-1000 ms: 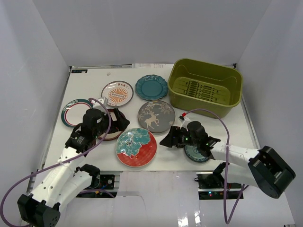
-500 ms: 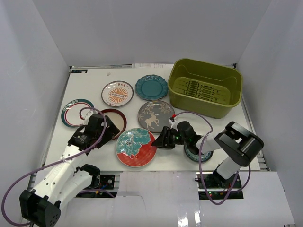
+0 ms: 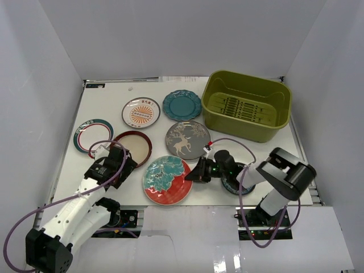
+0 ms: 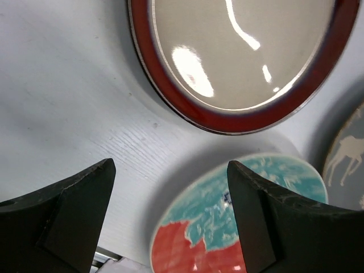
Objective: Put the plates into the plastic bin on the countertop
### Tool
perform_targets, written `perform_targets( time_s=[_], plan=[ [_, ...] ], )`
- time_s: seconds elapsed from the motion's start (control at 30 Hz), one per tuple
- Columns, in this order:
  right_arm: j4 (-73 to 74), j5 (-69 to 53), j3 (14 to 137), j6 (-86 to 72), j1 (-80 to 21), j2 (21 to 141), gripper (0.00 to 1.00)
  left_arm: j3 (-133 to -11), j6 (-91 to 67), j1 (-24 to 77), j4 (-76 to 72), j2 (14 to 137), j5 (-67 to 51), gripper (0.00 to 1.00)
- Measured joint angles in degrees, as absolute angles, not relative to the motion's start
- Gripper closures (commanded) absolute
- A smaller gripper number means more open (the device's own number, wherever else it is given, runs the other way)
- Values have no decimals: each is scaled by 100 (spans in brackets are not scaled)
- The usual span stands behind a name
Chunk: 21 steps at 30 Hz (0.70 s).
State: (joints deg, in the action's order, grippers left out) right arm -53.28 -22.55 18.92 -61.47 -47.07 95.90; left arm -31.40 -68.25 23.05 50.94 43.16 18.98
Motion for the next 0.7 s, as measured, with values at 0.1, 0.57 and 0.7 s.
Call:
perform_targets(
  time_s=[0.1,0.57,0.7],
  plan=[
    [-4676,-2204,1623,-5824,-4700,8713,92,-2989,-7006,2305,5046,4499,2069,11],
    [-2324,-2932,4025,-4836,-2036,6473,92,-2252,-7509,2303,3885,4318,2884,11],
    [-2163,-2720,4720,-4556,-1024,6399,92,-2119,-7555,2303,3592,4224,3030,12]
  ],
)
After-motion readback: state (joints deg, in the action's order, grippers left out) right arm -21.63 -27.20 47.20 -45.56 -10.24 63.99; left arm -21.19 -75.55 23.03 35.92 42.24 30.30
